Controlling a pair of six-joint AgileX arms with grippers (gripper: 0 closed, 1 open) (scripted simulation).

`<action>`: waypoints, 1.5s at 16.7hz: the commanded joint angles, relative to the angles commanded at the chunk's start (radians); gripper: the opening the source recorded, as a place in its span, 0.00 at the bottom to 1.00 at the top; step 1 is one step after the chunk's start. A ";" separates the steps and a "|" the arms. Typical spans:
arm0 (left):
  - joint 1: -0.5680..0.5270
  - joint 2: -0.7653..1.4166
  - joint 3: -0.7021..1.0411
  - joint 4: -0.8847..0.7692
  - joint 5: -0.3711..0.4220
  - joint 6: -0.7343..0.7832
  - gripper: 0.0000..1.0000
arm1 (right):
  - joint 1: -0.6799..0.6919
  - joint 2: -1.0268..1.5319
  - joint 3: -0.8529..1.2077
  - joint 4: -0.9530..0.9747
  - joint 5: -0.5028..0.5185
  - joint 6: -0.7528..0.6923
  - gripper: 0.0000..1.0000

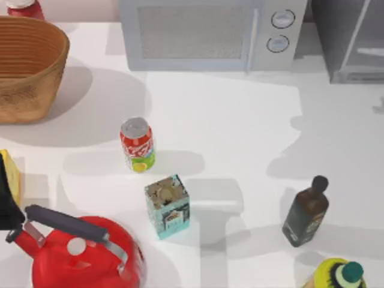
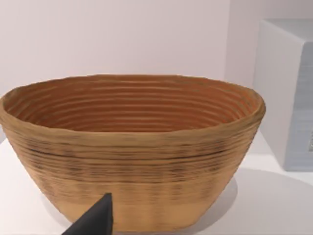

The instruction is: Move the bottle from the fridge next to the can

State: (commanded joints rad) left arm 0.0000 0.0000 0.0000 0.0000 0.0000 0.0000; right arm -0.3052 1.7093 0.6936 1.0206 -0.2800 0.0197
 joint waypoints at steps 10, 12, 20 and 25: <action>0.000 0.000 0.000 0.000 0.000 0.000 1.00 | 0.589 0.139 0.174 0.115 0.586 0.051 0.00; 0.000 0.000 0.000 0.000 0.000 0.000 1.00 | 0.742 0.187 0.186 0.139 0.738 0.050 0.00; 0.000 0.000 0.000 0.000 0.000 0.000 1.00 | 1.140 0.349 0.143 0.217 1.138 0.000 0.00; 0.000 0.000 0.000 0.000 0.000 0.000 1.00 | 1.169 0.370 0.128 0.225 1.170 -0.010 0.00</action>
State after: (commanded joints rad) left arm 0.0000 0.0000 0.0000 0.0000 0.0000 0.0000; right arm 0.8641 2.0793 0.8219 1.2452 0.8899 0.0093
